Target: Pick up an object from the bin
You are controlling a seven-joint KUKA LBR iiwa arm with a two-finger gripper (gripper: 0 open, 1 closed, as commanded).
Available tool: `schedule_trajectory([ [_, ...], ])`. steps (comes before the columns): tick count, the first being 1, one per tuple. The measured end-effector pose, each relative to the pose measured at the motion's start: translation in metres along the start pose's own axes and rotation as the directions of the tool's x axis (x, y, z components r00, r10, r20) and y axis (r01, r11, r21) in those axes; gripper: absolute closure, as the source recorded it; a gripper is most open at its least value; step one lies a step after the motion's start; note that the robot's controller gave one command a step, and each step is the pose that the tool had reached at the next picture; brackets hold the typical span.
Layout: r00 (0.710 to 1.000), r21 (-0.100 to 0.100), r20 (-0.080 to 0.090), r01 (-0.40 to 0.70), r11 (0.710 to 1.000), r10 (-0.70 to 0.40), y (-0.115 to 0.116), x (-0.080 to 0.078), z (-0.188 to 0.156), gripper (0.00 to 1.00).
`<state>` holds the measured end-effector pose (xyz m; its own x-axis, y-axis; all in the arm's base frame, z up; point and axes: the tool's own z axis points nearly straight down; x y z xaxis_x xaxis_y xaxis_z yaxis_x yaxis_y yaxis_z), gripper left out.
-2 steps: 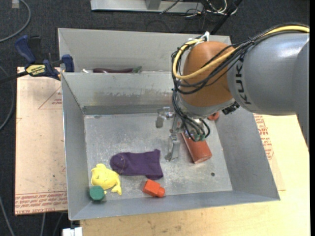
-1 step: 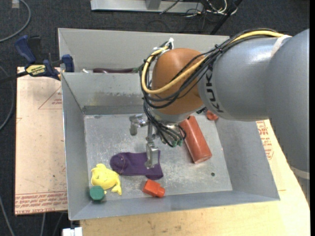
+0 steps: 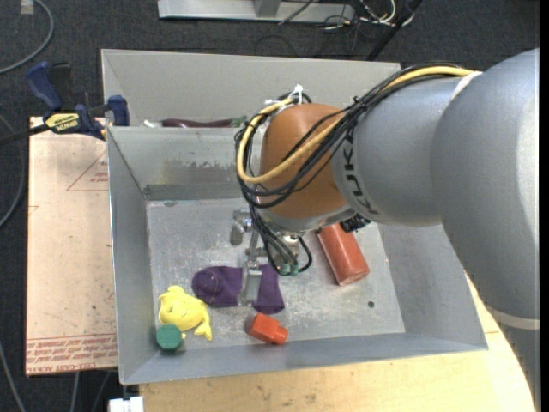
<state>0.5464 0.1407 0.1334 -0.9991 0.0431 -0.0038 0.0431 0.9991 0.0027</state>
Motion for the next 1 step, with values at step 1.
schedule_trajectory([
  [1,1.0,0.0,-0.001,0.003,1.0,-0.003,0.0023,0.0017,0.0296,0.0],
])
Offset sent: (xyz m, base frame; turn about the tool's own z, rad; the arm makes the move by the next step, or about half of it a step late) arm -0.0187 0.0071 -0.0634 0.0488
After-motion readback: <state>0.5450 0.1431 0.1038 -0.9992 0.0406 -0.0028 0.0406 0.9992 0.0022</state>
